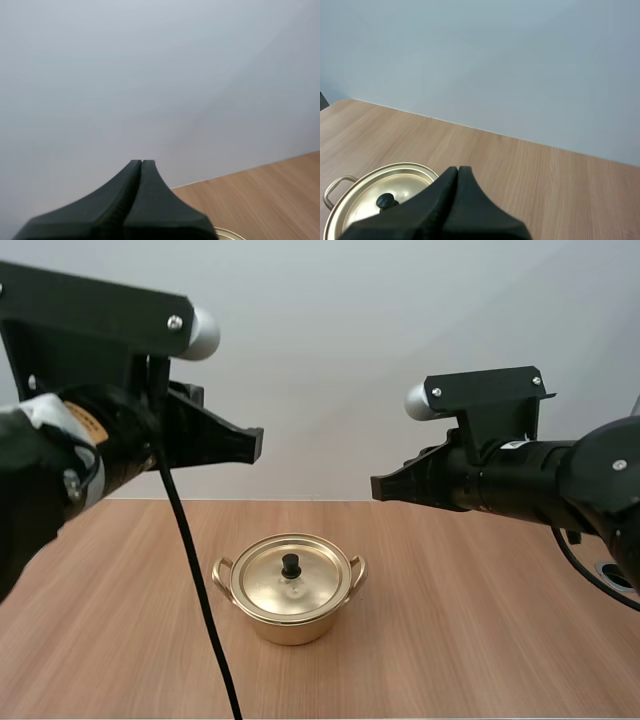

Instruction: Open the pot, put the car inside, and close it

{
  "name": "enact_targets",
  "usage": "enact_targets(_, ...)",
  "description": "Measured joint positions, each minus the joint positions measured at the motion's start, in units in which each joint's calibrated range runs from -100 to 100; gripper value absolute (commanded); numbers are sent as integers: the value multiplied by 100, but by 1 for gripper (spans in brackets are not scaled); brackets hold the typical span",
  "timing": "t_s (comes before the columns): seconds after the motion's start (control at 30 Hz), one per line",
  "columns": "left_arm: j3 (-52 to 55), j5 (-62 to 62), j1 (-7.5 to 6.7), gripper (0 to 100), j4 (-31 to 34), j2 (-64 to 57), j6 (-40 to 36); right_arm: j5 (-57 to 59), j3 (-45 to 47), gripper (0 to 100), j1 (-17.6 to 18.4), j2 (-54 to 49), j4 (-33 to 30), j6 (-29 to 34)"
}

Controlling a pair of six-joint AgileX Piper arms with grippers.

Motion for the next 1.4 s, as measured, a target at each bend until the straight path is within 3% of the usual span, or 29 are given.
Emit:
enact_targets(0.17,1010,-631,0,0,133,-477,-527,185,246,0,0,-840,-10,0)
enact_targets(0.4,2299,-973,0,0,306,-907,-634,375,719,0,0,-1240,-104,-7)
enact_targets(0.53,2457,-912,178,0,306,-955,-670,113,1018,0,0,-1562,-104,-187)
enact_targets(0.67,2483,-655,357,0,269,-955,-815,-372,1278,0,0,-1895,-104,-380)
enact_targets(1.07,2483,-694,364,0,364,-955,-773,-2500,1822,0,0,-1958,-521,-464)
enact_targets(1.4,4063,-2801,364,0,431,-1736,-773,-4358,3164,0,9,-2199,-133,-1271)
